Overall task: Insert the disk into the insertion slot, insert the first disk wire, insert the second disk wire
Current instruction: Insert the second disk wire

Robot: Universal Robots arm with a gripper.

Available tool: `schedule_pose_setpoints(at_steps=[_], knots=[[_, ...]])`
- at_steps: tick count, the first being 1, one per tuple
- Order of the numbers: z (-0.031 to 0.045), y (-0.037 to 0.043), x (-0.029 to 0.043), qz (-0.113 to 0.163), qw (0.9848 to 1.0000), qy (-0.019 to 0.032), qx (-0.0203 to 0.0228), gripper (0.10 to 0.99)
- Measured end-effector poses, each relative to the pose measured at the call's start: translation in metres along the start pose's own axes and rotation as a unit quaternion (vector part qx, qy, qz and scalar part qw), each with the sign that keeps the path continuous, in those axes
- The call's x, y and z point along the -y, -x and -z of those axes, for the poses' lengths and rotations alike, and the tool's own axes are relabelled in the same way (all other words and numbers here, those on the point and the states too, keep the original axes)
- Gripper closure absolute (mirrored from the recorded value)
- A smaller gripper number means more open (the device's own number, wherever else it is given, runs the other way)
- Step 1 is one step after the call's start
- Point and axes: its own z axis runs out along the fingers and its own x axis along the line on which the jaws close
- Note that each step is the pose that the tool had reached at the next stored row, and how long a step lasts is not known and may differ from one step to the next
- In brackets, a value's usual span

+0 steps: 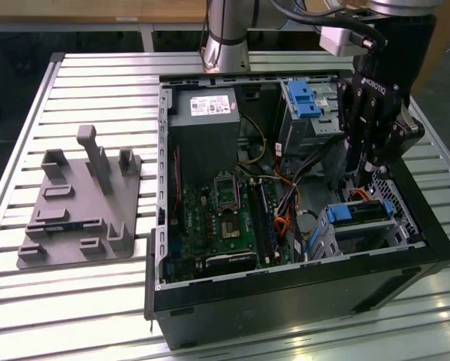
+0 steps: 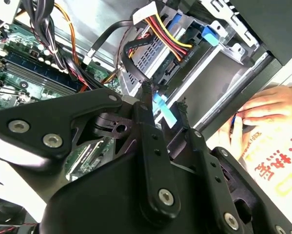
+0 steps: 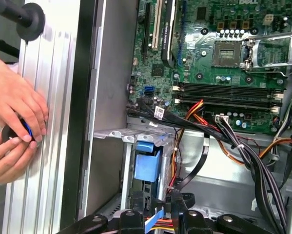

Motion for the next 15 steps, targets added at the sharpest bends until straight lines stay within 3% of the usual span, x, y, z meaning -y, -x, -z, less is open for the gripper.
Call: schedule_pose_setpoints(at_steps=[5,12,15], knots=[[-0.0003,0.0027,-0.0027,0.004,1.0,-0.0031,-0.0076,0.725],[-0.0021,0.007,-0.0034,0.001,0.9998,-0.0128,-0.015,0.725],[-0.0026,0.0107,-0.0035,0.001,0.9997,-0.015,-0.0205,0.725]])
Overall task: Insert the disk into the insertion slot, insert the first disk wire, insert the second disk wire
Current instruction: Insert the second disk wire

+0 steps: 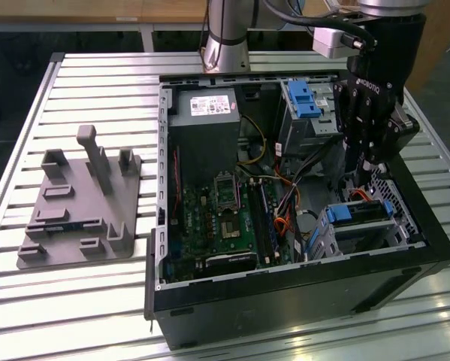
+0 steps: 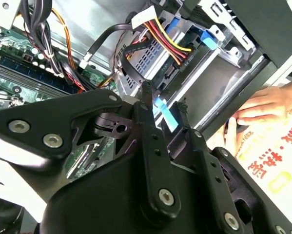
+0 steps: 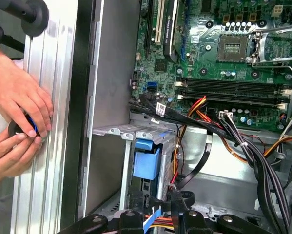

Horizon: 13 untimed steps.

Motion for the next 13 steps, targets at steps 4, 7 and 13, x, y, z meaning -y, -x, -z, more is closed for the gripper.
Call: schedule_pose_setpoints(at_steps=[4,7,13], knots=[[-0.0009,0.0039,-0.0007,0.0,1.0,-0.0019,-0.0089,0.725],[-0.0023,0.0051,-0.001,0.0,0.9999,-0.0025,-0.0106,0.725],[-0.0029,0.0055,-0.0011,-0.006,0.9999,-0.0014,-0.0111,0.725]])
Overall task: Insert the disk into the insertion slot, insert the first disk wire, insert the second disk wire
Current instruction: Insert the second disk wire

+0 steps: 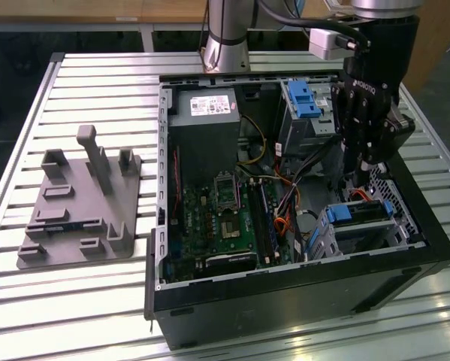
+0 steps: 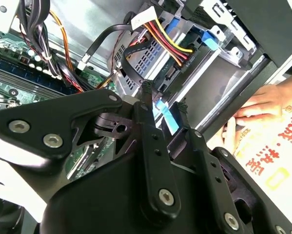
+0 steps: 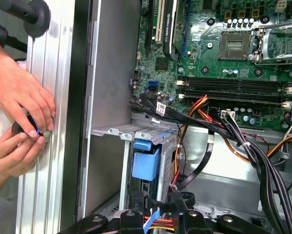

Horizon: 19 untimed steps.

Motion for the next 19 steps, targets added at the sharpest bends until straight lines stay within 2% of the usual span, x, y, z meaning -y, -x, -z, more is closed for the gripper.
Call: schedule_pose_setpoints(at_steps=[6,13,19], knots=[[-0.001,0.0003,0.0002,-0.016,0.9999,0.0058,-0.0009,0.725],[-0.0015,0.0018,0.001,-0.015,0.9999,0.0053,-0.0015,0.725],[-0.0014,0.0026,0.0011,-0.002,1.0,0.001,-0.0012,0.725]])
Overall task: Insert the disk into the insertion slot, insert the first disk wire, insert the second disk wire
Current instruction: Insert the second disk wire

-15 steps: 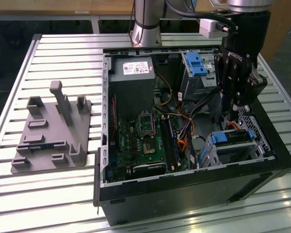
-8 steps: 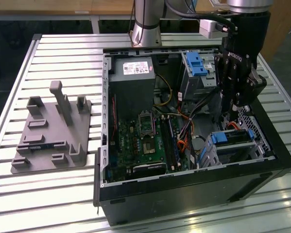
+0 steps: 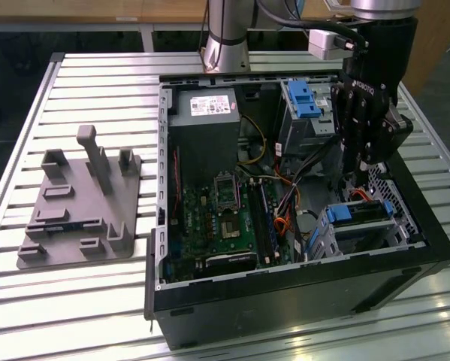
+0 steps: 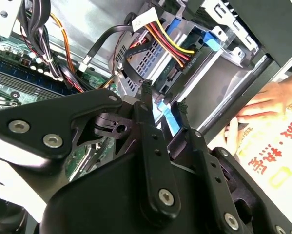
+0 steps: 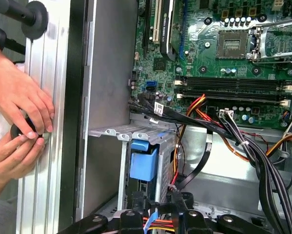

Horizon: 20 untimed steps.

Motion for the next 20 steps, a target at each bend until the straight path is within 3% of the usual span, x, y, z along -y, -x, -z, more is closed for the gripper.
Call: schedule_pose_setpoints(at_steps=[13,18,20], knots=[[-0.0014,0.0006,-0.0002,-0.006,1.0,0.0022,-0.0007,0.725],[-0.0018,0.0007,-0.0002,-0.006,1.0,0.0026,-0.0041,0.725],[-0.002,0.0008,-0.0002,-0.006,1.0,0.0028,-0.0056,0.808]])
